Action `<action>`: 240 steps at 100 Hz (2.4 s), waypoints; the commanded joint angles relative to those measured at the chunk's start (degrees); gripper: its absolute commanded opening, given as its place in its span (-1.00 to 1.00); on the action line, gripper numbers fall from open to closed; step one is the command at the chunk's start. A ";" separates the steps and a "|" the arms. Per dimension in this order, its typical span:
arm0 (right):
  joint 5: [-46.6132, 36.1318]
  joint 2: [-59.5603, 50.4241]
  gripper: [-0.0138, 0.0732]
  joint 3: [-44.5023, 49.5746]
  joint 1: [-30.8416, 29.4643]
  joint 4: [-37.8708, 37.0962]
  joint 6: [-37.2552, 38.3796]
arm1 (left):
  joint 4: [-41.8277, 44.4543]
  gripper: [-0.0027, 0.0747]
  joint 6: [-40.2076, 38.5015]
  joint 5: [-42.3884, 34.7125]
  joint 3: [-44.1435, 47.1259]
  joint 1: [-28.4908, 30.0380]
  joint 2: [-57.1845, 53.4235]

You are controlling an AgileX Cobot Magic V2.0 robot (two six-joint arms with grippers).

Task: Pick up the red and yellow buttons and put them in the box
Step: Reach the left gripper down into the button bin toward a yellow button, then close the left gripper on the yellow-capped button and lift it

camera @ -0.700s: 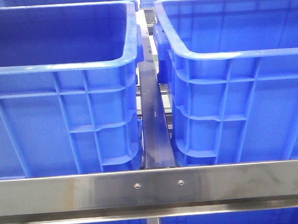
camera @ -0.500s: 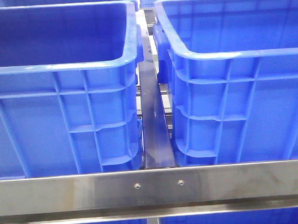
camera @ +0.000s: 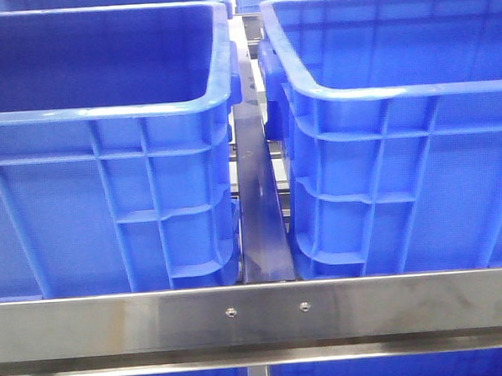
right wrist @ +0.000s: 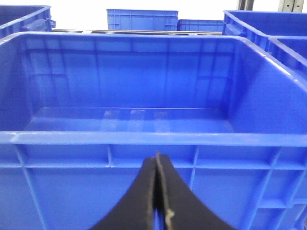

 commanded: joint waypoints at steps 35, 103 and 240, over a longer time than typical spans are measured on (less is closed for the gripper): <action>-4.21 -1.34 -0.83 -0.98 -0.35 -0.68 -0.15 | -0.16 -0.98 -0.02 12.71 -19.41 0.15 17.19; -4.21 -1.34 -0.83 -0.98 -0.35 -0.68 -0.15 | -0.42 0.35 -0.02 29.09 -45.23 -1.79 52.46; -4.21 -1.34 -0.83 -0.98 -0.35 -0.68 -0.15 | -0.63 0.35 14.72 46.05 -86.70 -2.68 106.11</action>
